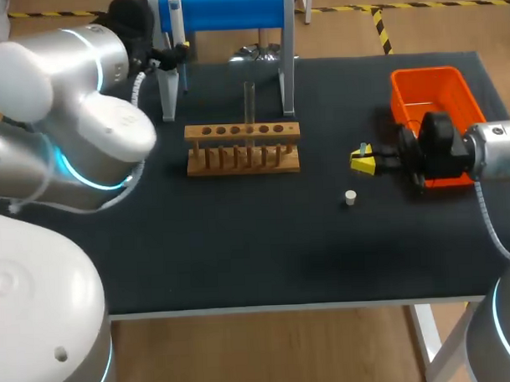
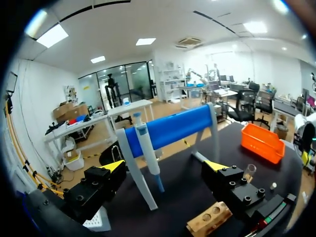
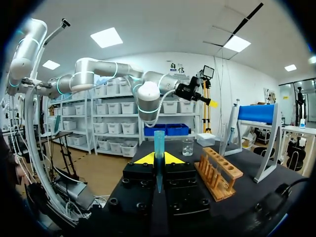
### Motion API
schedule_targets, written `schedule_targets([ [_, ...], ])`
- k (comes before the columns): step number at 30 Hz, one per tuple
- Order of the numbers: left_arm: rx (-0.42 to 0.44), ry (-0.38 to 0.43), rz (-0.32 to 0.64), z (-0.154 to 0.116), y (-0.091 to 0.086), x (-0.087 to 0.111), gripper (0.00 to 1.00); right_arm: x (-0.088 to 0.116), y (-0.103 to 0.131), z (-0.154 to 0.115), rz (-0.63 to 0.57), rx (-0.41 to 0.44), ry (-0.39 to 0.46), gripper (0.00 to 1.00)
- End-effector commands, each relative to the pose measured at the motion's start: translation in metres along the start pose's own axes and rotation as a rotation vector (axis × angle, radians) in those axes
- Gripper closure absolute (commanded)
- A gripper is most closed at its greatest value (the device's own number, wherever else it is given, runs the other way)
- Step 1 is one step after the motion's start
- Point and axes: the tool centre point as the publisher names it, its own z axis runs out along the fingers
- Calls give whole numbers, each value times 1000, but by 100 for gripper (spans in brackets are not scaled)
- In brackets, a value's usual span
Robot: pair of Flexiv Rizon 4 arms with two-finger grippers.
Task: Invert the test tube, pick up the pipette, mount the tip to pipette, aspirate from beaker and dispense into the tube, eject the tip, return the pipette, and cap with the stopper.
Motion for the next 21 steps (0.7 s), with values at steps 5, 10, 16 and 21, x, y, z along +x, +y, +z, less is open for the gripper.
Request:
schedule_targets([
  [5, 55, -192, -28, 24, -3, 3, 0, 1, 0, -1, -1, 1, -1, 100],
  [10, 70, -220, -60, 36, -5, 0, 0, 1, 0, -1, -1, 1, -1, 100],
  [16, 99, -243, -108, 50, -5, -4, 0, 1, 0, -1, -1, 1, -1, 100],
  [21, 124, -263, -133, 58, -5, -8, 0, 1, 0, -1, -1, 1, -1, 100],
])
